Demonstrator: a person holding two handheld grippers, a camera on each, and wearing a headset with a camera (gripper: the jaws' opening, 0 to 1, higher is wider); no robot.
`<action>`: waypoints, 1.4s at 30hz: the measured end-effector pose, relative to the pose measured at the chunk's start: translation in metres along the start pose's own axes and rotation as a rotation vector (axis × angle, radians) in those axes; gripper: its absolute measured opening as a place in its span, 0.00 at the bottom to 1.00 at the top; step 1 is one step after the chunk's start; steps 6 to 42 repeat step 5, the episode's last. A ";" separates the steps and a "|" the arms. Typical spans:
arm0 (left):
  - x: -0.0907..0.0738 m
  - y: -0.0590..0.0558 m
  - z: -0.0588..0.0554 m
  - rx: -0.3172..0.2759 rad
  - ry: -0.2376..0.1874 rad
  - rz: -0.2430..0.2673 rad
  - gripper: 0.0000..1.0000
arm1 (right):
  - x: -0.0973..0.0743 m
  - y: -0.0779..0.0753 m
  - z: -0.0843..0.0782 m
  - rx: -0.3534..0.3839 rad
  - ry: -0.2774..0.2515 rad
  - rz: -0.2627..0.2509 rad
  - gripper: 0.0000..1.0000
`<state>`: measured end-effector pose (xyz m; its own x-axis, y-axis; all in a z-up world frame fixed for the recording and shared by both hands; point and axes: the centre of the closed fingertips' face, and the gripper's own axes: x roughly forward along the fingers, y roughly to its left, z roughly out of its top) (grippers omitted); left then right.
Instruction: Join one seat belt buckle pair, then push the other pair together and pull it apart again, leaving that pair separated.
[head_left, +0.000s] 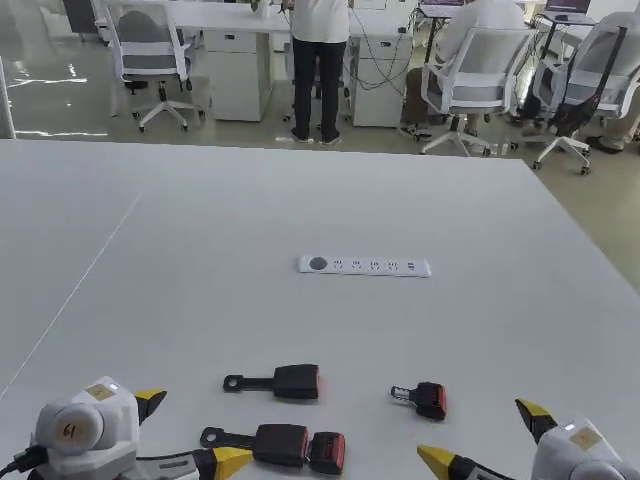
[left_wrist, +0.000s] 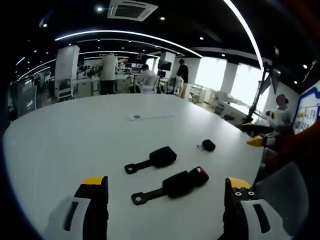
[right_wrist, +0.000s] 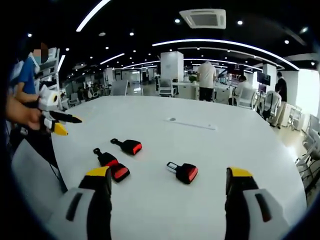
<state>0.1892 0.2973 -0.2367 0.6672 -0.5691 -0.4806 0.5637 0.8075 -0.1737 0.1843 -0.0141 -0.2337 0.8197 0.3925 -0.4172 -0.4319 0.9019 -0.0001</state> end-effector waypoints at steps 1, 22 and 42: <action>-0.004 -0.001 -0.002 0.005 0.005 0.003 0.98 | -0.003 0.002 -0.001 -0.009 0.001 0.001 0.97; -0.020 0.002 -0.004 -0.011 -0.001 0.018 0.96 | -0.013 0.008 -0.010 -0.024 0.011 0.010 0.97; -0.020 0.002 -0.004 -0.011 -0.001 0.018 0.96 | -0.013 0.008 -0.010 -0.024 0.011 0.010 0.97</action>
